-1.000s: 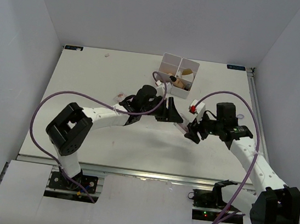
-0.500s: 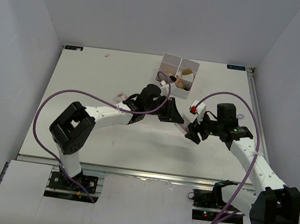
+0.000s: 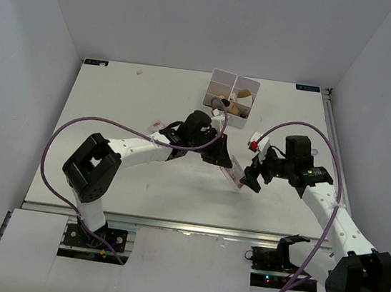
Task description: Organize the makeup
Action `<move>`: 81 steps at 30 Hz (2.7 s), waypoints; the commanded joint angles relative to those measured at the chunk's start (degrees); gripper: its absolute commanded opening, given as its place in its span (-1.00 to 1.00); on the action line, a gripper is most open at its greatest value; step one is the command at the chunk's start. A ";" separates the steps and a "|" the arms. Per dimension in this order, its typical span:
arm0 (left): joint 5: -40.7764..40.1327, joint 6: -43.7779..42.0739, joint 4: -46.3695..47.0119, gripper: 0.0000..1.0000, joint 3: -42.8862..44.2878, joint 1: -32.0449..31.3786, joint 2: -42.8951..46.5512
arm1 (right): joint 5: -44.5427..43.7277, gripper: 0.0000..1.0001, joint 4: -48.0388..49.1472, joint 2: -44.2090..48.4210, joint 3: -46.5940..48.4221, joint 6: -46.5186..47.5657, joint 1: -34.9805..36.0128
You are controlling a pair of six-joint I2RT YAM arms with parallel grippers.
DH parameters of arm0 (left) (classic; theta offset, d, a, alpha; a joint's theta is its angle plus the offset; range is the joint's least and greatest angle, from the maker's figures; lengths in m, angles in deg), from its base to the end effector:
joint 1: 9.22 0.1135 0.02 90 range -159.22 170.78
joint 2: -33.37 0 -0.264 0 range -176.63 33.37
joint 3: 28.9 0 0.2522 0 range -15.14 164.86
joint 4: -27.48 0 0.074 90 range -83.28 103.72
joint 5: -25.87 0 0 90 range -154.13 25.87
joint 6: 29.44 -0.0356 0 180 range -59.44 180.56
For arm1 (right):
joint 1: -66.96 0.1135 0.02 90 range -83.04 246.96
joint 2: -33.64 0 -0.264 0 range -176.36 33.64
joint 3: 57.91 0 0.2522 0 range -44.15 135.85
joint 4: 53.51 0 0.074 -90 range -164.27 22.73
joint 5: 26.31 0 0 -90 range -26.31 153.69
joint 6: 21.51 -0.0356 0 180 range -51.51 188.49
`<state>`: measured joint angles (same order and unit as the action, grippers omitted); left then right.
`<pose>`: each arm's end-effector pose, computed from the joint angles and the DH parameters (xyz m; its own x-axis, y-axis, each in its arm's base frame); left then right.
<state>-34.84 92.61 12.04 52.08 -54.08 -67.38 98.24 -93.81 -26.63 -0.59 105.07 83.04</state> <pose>0.2659 -0.2891 0.2270 -0.8232 0.1663 -0.5428 0.5447 0.5008 -0.6727 0.2022 0.0793 0.2590 -0.1562 -0.5559 -0.8165 -0.8943 0.4305 -0.1220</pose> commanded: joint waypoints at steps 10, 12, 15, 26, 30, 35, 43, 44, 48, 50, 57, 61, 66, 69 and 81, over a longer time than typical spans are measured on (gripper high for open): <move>6.54 -24.54 -5.89 -1.00 -3.23 -0.38 15.94 | 22.09 0.95 -26.76 -3.58 11.71 35.22 -0.28; 8.69 -27.96 -5.27 -1.00 -5.06 -0.36 18.84 | 24.35 0.93 -28.76 -5.10 13.54 36.74 -0.21; 11.24 -33.18 -4.65 -1.00 -7.93 -0.38 23.10 | 26.83 0.85 -32.05 -8.39 16.43 39.25 -0.08; 13.84 -38.10 -4.53 -1.00 -10.32 -0.40 24.95 | 28.40 0.55 -30.55 -14.07 23.51 29.60 3.45; 13.60 -38.15 -4.33 -1.00 -9.68 -0.37 24.50 | 26.36 0.46 -25.78 -13.56 22.10 22.63 5.25; 13.78 -38.20 -4.21 -1.00 -8.61 -0.40 24.03 | 24.19 0.36 -21.25 -13.55 20.87 18.06 6.41; 14.13 -38.80 -4.89 -1.00 -7.88 -0.36 22.94 | 21.56 0.19 -21.00 -16.43 24.13 15.38 8.16; 14.12 -39.01 -5.20 -1.00 -7.53 -0.32 22.78 | 21.16 0.16 -21.12 -16.75 24.49 15.28 8.38; 13.66 -39.78 -6.19 -1.00 -6.86 -0.40 22.12 | 20.25 0.03 -21.71 -17.88 25.36 15.17 9.30; 13.52 -40.17 -6.47 -1.00 -6.55 -0.40 21.73 | 20.07 -0.02 -21.71 -17.95 25.47 15.04 9.55; 13.56 -40.45 -6.72 -1.00 -6.40 -0.39 20.65 | 20.42 -0.07 -21.58 -18.17 25.96 14.45 9.72; 13.69 -40.14 -6.41 -1.00 -6.40 -0.58 20.31 | 21.44 -0.07 -21.57 -18.86 26.19 14.14 9.82; 13.78 -39.80 -6.07 -1.00 -6.07 -0.75 20.25 | 21.97 -0.16 -21.61 -19.34 26.65 14.12 10.10; 13.87 -39.64 -6.00 -1.00 -5.93 -0.75 20.13 | 22.15 -0.22 -21.68 -19.36 26.54 14.14 10.12; 14.15 -37.88 -4.42 -0.93 -6.15 -1.03 19.37 | 23.15 -0.68 -20.31 -19.11 24.98 12.82 10.13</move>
<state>-23.27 53.74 5.43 43.86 -54.39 -47.97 119.38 -116.38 -46.00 23.58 118.14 92.94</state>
